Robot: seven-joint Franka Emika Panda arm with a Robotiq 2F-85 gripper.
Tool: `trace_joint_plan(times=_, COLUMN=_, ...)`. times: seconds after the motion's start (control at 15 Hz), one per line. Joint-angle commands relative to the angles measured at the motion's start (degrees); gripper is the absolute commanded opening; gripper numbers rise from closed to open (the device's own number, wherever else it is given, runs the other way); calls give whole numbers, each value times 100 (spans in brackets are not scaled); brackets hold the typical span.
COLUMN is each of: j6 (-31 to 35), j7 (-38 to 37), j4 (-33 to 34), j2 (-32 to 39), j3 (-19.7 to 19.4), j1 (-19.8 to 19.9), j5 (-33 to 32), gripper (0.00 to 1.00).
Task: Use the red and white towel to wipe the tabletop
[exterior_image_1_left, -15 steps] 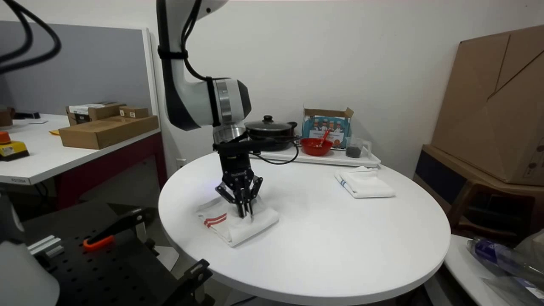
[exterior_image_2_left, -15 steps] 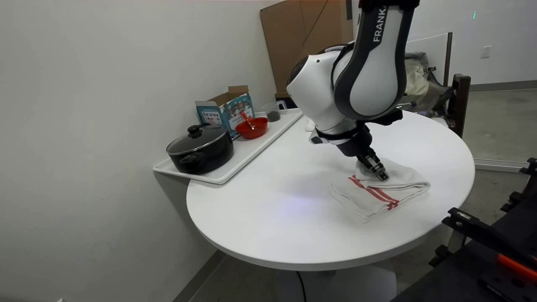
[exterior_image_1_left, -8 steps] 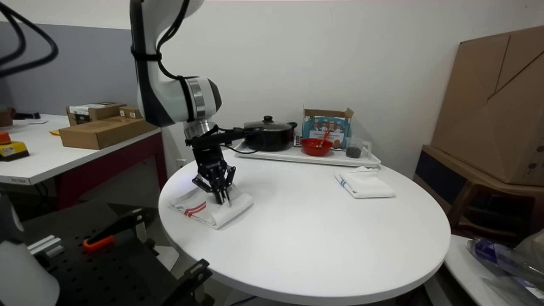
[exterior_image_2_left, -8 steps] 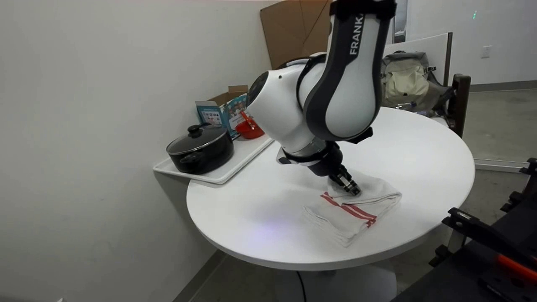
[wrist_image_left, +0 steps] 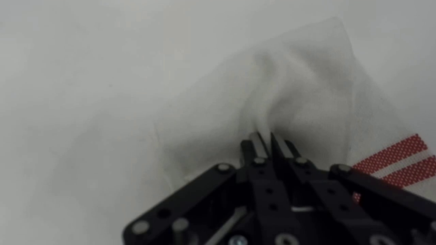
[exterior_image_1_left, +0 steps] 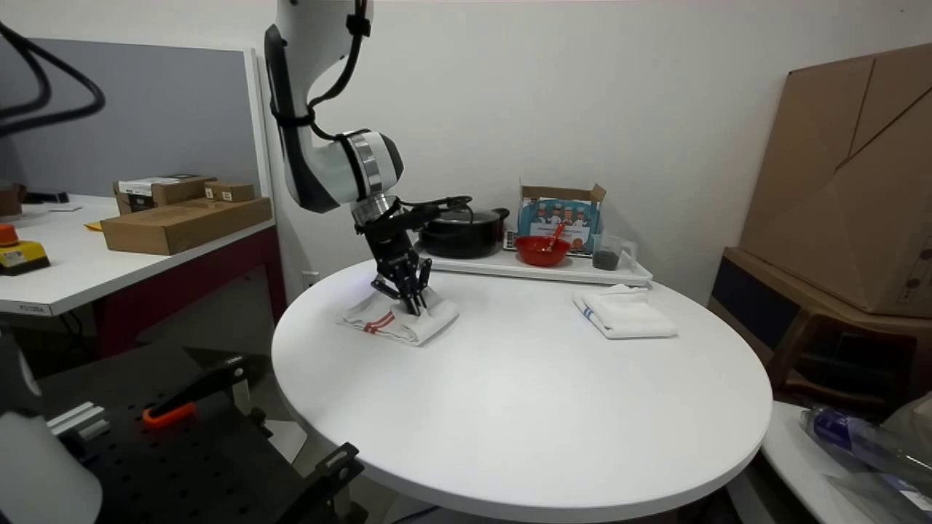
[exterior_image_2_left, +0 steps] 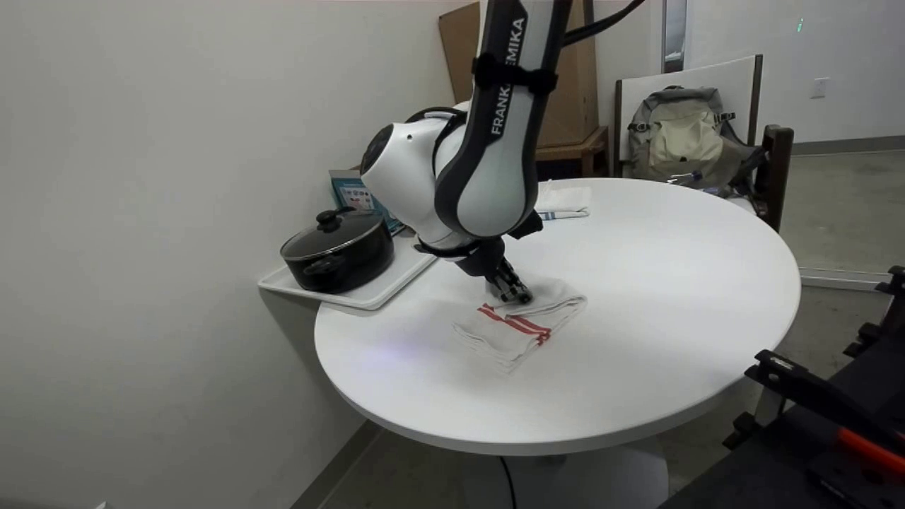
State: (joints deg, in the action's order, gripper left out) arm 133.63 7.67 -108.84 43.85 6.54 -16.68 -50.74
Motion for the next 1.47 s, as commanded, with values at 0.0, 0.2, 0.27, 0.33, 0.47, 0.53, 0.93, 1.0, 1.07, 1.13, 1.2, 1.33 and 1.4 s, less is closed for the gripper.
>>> trace_joint_plan(times=0.0, j6=-262, j7=-32, j4=1148, j2=632, j3=-178, j1=-33, j5=21, gripper=9)
trace_joint_plan(times=0.2, j6=-349, j7=97, j4=1784, j2=932, j3=-301, j1=122, j5=119, gripper=9)
trace_joint_plan(times=0.27, j6=-375, j7=111, j4=1951, j2=1017, j3=-343, j1=171, j5=142, gripper=9)
trace_joint_plan(times=0.33, j6=-386, j7=149, j4=2101, j2=1096, j3=-391, j1=249, j5=173, gripper=9)
trace_joint_plan(times=0.47, j6=-396, j7=213, j4=2341, j2=1237, j3=-495, j1=433, j5=235, gripper=9)
trace_joint_plan(times=0.53, j6=-403, j7=244, j4=2430, j2=1291, j3=-540, j1=523, j5=273, gripper=9)
trace_joint_plan(times=0.93, j6=-430, j7=373, j4=2469, j2=1318, j3=-857, j1=1153, j5=436, gripper=9)
trace_joint_plan(times=1.0, j6=-417, j7=367, j4=2396, j2=1261, j3=-901, j1=1264, j5=455, gripper=9)
trace_joint_plan(times=1.07, j6=-404, j7=355, j4=2308, j2=1187, j3=-945, j1=1377, j5=481, gripper=9)
trace_joint_plan(times=1.13, j6=-362, j7=322, j4=2178, j2=1096, j3=-1008, j1=1490, j5=486, gripper=8)
trace_joint_plan(times=1.2, j6=-352, j7=309, j4=2078, j2=1028, j3=-1061, j1=1586, j5=494, gripper=9)
trace_joint_plan(times=1.33, j6=-294, j7=219, j4=1820, j2=869, j3=-1224, j1=1742, j5=415, gripper=9)
trace_joint_plan(times=1.4, j6=-263, j7=191, j4=1657, j2=781, j3=-1307, j1=1814, j5=362, gripper=9)
